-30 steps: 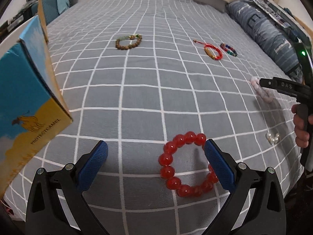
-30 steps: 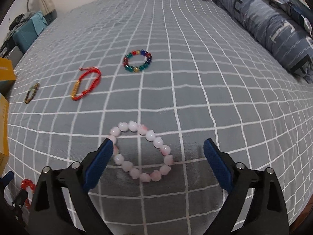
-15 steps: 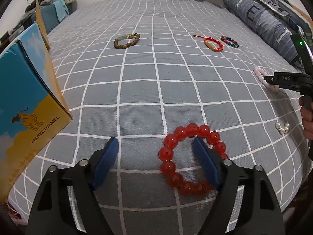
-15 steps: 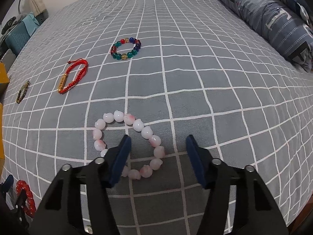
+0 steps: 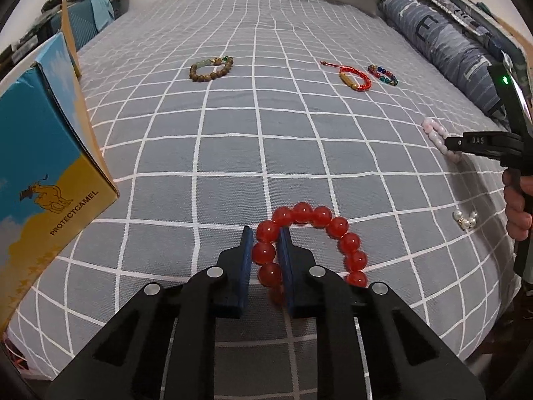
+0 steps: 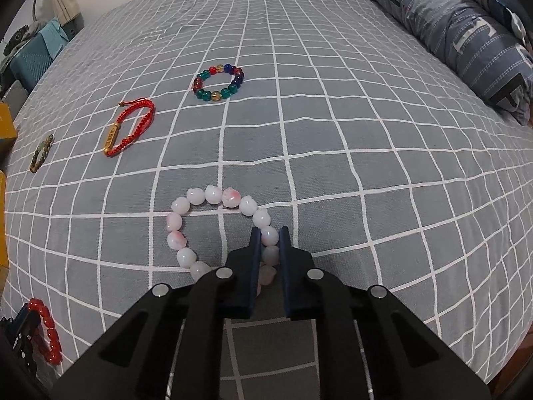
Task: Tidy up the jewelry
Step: 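Grasp the red bead bracelet with left tool while right tool grasps pink-white bracelet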
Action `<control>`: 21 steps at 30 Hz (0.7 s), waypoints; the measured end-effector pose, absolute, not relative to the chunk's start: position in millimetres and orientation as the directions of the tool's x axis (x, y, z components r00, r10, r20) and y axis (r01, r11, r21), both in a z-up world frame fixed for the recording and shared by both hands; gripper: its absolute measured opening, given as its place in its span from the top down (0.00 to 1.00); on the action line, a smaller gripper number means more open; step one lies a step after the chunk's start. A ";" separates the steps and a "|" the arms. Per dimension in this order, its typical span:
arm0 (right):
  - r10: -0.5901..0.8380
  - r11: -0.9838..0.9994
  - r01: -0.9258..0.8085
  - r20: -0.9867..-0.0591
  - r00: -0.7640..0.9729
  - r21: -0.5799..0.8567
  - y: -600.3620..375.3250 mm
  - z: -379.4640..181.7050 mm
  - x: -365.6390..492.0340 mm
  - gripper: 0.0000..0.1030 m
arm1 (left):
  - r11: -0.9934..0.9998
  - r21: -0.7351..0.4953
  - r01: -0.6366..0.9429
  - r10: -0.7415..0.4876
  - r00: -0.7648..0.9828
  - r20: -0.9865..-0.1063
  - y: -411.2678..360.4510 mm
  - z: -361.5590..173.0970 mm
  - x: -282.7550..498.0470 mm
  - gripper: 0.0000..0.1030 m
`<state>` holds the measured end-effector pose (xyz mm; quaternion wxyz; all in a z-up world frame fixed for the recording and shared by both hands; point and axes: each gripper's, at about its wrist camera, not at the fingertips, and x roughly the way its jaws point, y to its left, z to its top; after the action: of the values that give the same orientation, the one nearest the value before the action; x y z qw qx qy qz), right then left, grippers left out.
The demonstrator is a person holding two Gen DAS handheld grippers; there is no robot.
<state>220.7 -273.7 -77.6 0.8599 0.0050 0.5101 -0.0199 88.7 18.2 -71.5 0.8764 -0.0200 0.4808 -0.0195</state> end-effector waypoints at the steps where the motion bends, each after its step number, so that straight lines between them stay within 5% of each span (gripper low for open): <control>1: -0.026 0.999 0.040 -0.878 0.478 -0.008 -274.3 -77.1 220.2 0.90 | 0.998 -0.057 0.014 -0.056 0.537 -0.842 18.4 -71.2 88.8 0.85; 21: 0.007 1.000 0.007 -0.851 0.525 0.012 -265.0 -54.4 205.9 0.91 | 0.991 -0.120 0.057 -0.132 0.527 -0.839 14.5 -45.6 95.2 0.86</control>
<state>205.9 -265.0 -54.4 0.8731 0.0069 0.4876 0.0000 95.2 14.5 -45.6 0.8729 -0.0390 0.4832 -0.0543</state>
